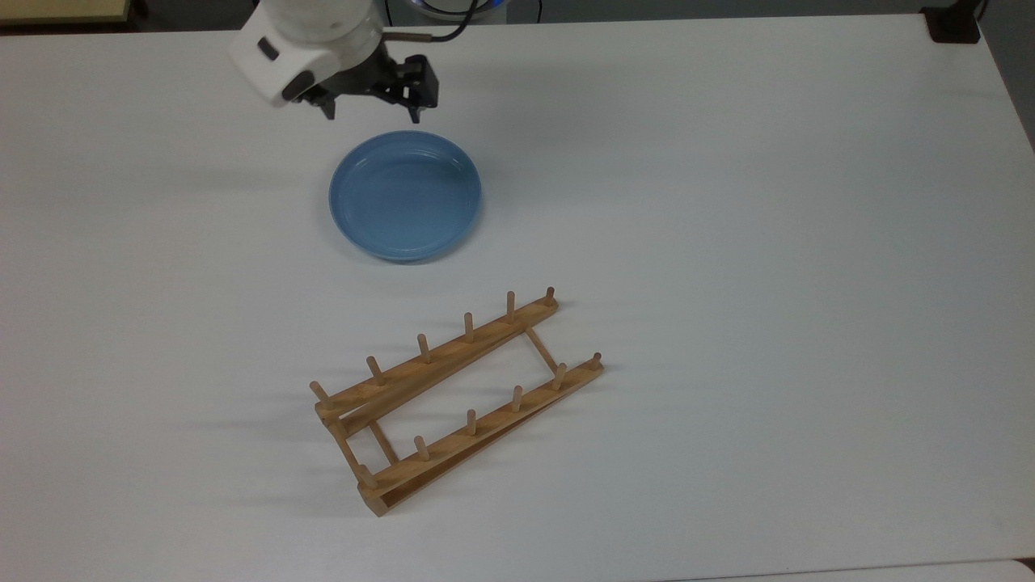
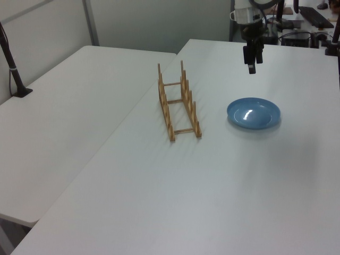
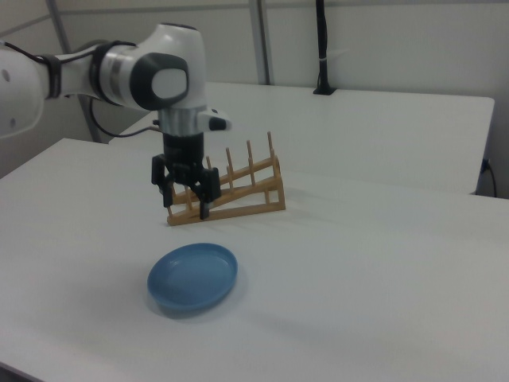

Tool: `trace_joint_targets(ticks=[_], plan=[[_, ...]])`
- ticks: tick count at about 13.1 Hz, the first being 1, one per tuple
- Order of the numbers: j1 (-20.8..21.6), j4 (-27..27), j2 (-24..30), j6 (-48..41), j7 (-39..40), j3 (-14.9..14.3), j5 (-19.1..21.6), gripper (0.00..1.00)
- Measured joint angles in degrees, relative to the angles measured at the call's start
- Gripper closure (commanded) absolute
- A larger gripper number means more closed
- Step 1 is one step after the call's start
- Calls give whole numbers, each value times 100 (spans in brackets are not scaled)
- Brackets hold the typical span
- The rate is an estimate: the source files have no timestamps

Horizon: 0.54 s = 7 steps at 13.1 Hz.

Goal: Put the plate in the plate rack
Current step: 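Lower the gripper to the blue plate's rim and close on it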

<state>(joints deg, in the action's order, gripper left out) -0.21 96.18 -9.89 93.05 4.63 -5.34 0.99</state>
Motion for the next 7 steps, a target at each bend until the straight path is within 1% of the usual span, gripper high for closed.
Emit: trace_joint_targets(ticks=[2,4,6,7], plan=[[-179,-5,-182,2,435,-4,14,0],[-422,0,-450,3,1170,-12,64,5],[-697,-3,-853,6,1581,-33,391,7],[-711,-6,-1044,13,1643,-82,542,14]])
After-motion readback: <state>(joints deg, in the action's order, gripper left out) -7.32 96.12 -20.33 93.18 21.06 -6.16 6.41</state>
